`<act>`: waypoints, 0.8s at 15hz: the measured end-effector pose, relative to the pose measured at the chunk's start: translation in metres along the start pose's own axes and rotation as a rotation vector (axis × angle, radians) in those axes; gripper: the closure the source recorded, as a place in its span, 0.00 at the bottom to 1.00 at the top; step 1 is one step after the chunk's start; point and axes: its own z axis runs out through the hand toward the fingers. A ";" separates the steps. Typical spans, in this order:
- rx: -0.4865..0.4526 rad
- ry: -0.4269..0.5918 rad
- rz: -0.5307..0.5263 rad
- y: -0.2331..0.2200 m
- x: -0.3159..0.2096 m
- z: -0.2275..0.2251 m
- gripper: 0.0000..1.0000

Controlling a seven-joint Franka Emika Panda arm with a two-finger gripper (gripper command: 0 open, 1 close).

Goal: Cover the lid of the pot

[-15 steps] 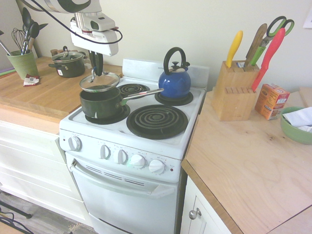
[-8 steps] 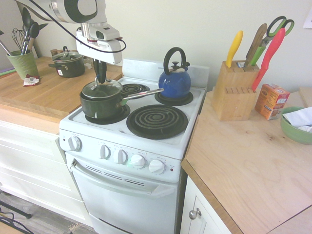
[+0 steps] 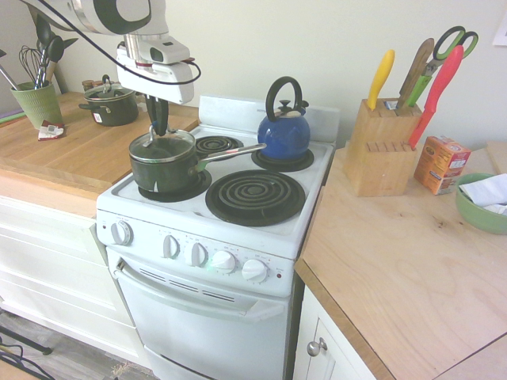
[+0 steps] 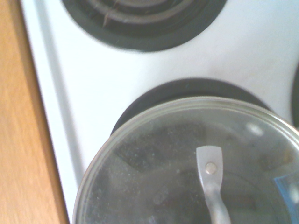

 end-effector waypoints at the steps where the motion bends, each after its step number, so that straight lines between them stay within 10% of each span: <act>1: -0.006 -0.001 -0.006 -0.001 -0.004 0.003 1.00; 12: 0.032 0.034 -0.004 -0.015 0.001 -0.015 1.00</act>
